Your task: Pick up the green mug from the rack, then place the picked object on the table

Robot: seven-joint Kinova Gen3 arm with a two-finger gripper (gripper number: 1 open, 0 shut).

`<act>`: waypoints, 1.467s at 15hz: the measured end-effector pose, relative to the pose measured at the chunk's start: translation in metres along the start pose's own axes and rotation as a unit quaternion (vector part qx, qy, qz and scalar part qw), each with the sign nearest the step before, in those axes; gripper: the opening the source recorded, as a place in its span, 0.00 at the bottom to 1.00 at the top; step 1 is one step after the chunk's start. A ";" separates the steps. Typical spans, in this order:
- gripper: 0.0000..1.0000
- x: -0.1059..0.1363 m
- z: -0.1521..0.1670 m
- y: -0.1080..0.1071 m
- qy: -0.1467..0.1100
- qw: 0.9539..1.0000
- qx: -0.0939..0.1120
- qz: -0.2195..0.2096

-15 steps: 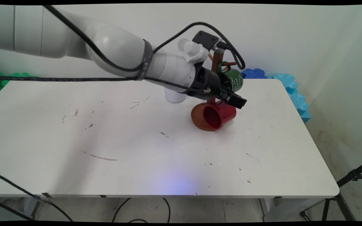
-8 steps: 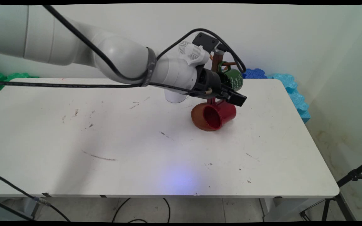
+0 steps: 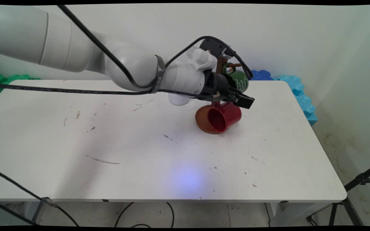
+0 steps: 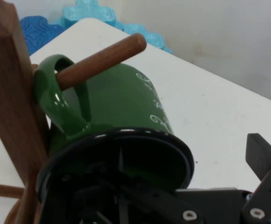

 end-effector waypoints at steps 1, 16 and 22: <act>1.00 -0.001 0.002 0.000 0.002 1.000 0.000 0.001; 0.00 -0.005 0.004 -0.003 0.007 1.000 0.002 0.008; 0.00 0.007 -0.002 -0.001 0.022 1.000 -0.006 0.006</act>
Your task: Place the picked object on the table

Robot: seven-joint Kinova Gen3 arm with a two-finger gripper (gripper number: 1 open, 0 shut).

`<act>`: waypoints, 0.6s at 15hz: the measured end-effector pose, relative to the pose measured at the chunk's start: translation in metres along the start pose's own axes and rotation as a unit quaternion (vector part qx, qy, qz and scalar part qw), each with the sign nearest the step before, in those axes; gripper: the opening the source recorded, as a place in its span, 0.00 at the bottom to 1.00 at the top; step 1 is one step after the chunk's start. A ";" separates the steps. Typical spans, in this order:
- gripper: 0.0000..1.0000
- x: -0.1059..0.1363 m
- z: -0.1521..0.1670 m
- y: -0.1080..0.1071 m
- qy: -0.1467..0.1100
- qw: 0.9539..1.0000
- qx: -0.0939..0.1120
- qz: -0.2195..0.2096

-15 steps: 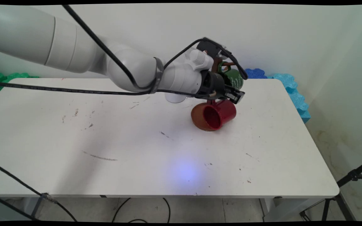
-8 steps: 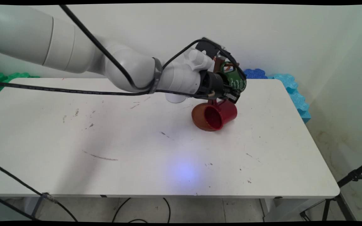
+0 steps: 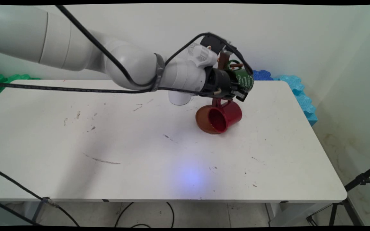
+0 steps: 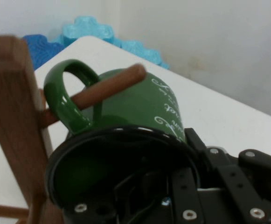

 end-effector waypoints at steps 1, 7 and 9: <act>0.00 0.003 -0.001 0.001 0.004 1.000 -0.003 0.000; 0.00 0.016 -0.013 0.010 0.020 0.999 -0.025 -0.002; 0.00 0.020 -0.018 0.013 0.025 0.999 -0.033 -0.002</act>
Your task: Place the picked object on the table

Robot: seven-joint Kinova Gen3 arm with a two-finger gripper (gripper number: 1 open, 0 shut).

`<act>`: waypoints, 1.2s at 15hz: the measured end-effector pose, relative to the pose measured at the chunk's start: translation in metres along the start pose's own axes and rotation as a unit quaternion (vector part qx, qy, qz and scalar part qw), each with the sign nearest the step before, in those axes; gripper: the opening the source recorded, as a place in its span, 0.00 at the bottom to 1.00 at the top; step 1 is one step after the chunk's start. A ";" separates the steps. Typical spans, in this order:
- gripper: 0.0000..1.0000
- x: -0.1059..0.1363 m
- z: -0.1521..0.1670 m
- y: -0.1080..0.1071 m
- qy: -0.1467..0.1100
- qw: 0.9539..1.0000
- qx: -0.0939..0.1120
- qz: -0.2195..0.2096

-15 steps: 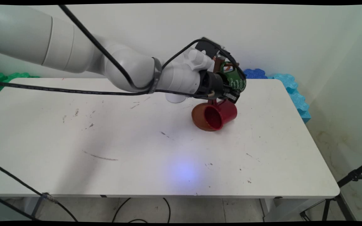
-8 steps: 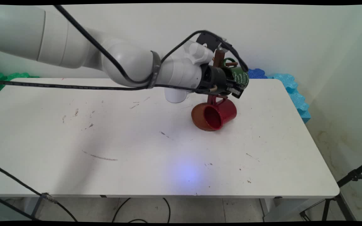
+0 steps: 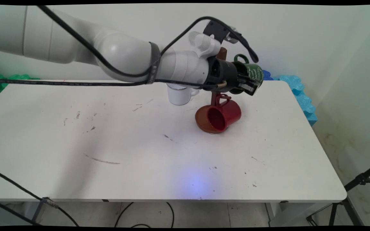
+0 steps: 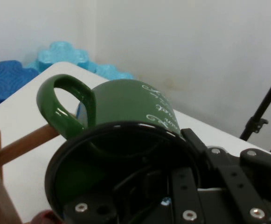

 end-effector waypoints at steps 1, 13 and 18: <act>0.00 0.002 -0.003 0.002 0.002 1.000 -0.004 0.000; 0.00 0.020 -0.048 0.015 0.005 0.999 -0.052 0.014; 0.00 0.027 -0.081 0.003 -0.029 0.997 -0.069 0.036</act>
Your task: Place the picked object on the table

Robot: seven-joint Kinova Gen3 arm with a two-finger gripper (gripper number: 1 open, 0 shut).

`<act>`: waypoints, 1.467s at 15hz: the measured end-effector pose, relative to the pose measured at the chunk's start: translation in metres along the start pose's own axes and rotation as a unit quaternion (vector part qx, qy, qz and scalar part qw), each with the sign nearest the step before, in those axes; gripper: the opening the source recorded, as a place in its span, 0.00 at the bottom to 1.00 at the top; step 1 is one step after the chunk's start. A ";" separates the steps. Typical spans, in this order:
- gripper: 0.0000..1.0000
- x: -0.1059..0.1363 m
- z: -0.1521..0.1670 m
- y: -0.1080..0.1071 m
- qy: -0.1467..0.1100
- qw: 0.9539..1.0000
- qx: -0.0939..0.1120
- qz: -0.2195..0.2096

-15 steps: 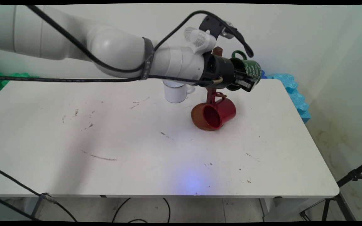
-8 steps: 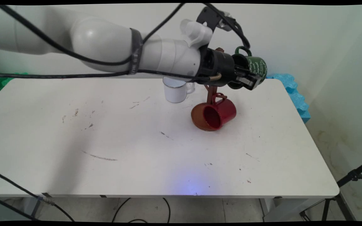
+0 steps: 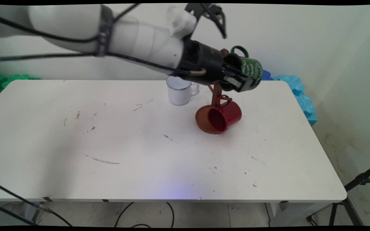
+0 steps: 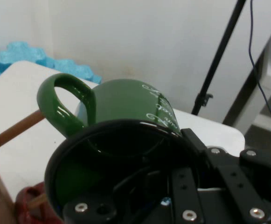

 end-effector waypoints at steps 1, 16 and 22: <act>0.00 0.001 -0.007 -0.003 -0.008 1.000 -0.003 0.005; 0.00 -0.005 -0.092 -0.063 -0.241 0.956 -0.031 0.164; 0.00 -0.030 -0.083 -0.095 -0.338 0.917 -0.025 0.212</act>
